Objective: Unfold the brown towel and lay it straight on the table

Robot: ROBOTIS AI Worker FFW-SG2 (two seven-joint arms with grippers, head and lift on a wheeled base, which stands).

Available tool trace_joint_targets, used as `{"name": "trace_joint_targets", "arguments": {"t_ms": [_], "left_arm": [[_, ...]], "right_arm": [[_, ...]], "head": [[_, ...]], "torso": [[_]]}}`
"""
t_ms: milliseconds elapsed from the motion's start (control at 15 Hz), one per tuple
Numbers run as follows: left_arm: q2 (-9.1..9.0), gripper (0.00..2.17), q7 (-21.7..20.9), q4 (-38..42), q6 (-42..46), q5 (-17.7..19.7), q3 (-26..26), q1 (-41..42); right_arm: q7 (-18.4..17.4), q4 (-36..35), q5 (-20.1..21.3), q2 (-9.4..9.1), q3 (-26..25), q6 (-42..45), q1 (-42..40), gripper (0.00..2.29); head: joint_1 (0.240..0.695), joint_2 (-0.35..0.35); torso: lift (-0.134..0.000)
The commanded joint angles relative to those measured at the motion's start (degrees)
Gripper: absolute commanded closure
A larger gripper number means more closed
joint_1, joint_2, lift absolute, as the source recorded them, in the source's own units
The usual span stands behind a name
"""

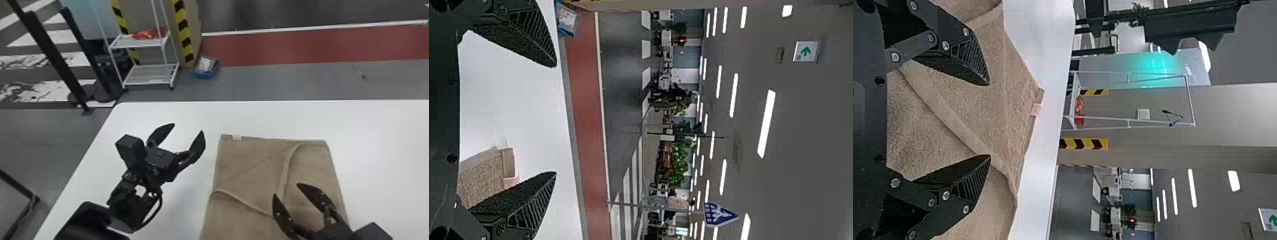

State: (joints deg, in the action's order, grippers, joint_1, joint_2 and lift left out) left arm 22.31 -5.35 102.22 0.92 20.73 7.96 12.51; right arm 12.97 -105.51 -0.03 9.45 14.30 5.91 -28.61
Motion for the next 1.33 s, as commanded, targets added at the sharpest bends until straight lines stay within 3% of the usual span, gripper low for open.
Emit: {"name": "trace_joint_targets", "arguments": {"t_ms": [0,733,1000,1267], "left_arm": [[-0.16,0.14,-0.1,-1.1,0.7,-0.1,0.5,-0.2],[-0.86,0.15,-0.1,-4.1,4.0,-0.5,2.4,-1.6],[-0.95,0.15,-0.8,-4.8,5.1,0.5,2.7,-2.1],[-0.95,0.15,-1.0,-4.8,5.6,0.6,2.5,-2.1]], "right_arm": [[1.0,0.5,0.6,0.57,0.5,1.2,-0.9,0.47],[1.7,2.7,1.8,1.89,0.5,3.6,-2.0,0.56],[1.6,1.4,6.4,2.15,2.3,-2.0,-1.9,0.56],[1.6,0.7,7.0,2.15,2.4,-3.8,-1.6,0.56]], "head": [[0.695,0.177],[0.695,0.176],[0.695,0.178],[0.695,0.192]], "torso": [[-0.125],[-0.125],[-0.125],[-0.125]]}}
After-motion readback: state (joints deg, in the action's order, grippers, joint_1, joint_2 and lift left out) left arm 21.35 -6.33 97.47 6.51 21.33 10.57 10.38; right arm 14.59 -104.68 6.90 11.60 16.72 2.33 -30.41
